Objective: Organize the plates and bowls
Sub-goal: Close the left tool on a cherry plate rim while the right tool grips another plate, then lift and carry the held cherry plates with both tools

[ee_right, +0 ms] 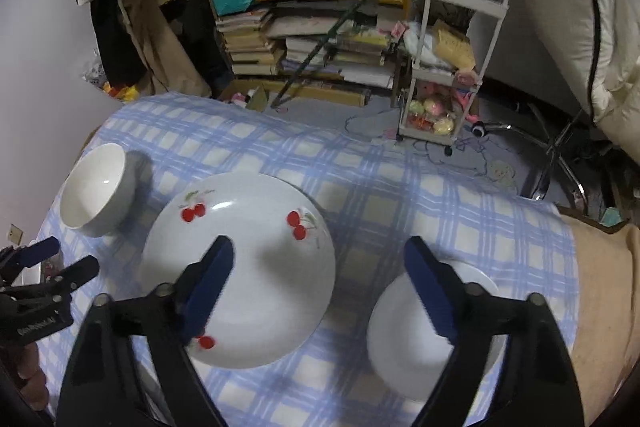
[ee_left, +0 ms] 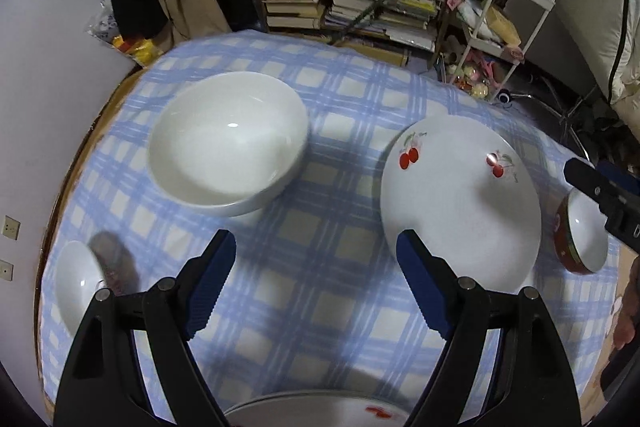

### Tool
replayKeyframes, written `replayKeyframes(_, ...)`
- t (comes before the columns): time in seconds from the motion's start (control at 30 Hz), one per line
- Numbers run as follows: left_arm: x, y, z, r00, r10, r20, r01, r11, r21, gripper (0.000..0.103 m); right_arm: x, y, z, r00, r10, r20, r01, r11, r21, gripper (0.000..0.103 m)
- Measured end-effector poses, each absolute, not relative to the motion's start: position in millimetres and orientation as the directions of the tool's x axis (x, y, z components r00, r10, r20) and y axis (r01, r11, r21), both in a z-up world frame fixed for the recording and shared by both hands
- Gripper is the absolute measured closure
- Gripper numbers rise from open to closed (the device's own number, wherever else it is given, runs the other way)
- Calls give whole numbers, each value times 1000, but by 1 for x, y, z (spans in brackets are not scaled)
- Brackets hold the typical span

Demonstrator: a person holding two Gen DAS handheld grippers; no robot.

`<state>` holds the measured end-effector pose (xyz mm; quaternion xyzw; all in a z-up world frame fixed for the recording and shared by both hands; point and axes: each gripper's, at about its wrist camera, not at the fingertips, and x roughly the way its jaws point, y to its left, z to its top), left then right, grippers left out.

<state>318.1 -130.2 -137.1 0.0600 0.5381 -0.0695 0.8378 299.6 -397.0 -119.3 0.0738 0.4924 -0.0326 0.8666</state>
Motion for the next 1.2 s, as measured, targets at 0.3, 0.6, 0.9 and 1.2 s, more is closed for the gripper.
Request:
replayKeyframes(0.3,334,-149,-175,334,-52,-941,196,981,15,22,324,-403,-161,401,97,-911,96,984,147,52)
replayKeyframes(0.6,352,-155,-196,261,-135,-956,182,979,-89,59,337,-402,-190,321,106,-941,83,987,139,69)
replayKeyframes(0.9,355,-165,-201,199,-193,-961,176,972,-158,89,336,-396,-191,317,85,-945,78,990,115,83)
replayKeyframes(1.2,353,-155,-196,166,-189,-968,180,971,-159,89,325,-394,-183,307,129,-943,77,984,159,87)
